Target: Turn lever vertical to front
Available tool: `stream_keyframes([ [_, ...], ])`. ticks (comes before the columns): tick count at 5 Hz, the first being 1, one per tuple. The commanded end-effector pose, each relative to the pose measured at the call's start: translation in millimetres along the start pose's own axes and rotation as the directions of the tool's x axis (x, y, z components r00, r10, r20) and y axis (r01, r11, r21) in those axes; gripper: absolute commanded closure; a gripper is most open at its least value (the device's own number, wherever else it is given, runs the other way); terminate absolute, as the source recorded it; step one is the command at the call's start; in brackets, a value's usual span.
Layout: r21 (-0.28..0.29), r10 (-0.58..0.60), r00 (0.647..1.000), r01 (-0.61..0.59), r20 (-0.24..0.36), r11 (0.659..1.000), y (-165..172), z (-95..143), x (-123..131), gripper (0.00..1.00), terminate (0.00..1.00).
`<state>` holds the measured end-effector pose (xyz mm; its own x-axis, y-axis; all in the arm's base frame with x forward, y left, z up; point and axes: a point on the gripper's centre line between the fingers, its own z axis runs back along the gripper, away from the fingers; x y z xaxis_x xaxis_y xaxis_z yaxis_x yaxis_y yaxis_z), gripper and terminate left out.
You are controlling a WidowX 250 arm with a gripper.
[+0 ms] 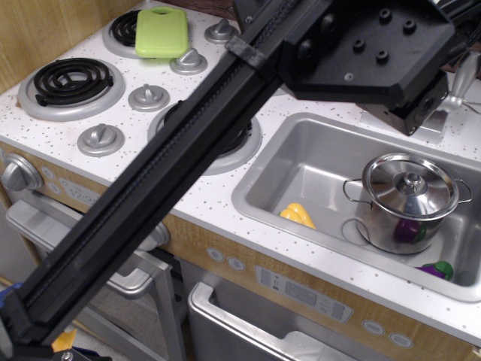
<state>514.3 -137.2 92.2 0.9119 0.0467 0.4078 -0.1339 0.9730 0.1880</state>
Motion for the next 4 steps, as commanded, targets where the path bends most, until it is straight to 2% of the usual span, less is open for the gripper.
stream_keyframes([
  [1,-0.029,0.068,0.997,-0.066,0.040,0.997,5.2,39.4,7.9,1.00,0.00],
  [2,-0.020,0.093,0.996,-0.093,0.008,0.995,3.7,42.4,-9.3,1.00,0.00],
  [4,-0.074,0.096,0.987,-0.106,-0.128,0.992,-1.4,32.8,-38.6,1.00,0.00],
])
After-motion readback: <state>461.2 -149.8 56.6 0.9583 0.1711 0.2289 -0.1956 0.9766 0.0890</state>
